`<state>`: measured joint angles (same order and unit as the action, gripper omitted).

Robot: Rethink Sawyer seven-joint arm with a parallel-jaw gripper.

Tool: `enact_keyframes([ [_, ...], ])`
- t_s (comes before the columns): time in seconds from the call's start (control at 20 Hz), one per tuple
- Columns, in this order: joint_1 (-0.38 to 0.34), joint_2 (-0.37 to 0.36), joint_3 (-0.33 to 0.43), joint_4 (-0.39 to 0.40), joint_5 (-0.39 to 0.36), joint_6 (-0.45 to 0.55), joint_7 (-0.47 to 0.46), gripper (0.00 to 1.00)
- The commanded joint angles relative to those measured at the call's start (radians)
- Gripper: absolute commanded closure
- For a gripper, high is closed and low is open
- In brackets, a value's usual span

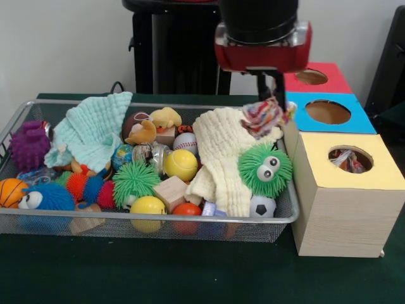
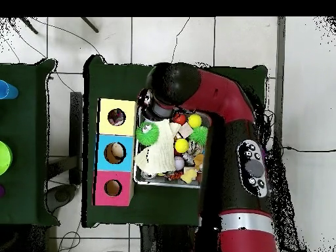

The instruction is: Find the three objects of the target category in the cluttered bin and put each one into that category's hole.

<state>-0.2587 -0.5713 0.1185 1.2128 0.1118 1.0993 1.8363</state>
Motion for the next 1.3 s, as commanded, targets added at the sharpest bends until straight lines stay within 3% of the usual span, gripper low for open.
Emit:
enact_keyframes([
  [0.05, 0.058, 0.058, 0.074, 0.122, 0.090, -0.193, 0.225, 1.00],
  [0.55, 0.121, 0.079, 0.026, 0.120, 0.199, -0.211, 0.289, 1.00],
  [1.3, 0.215, 0.132, -0.147, 0.089, 0.133, -0.067, 0.299, 1.00],
])
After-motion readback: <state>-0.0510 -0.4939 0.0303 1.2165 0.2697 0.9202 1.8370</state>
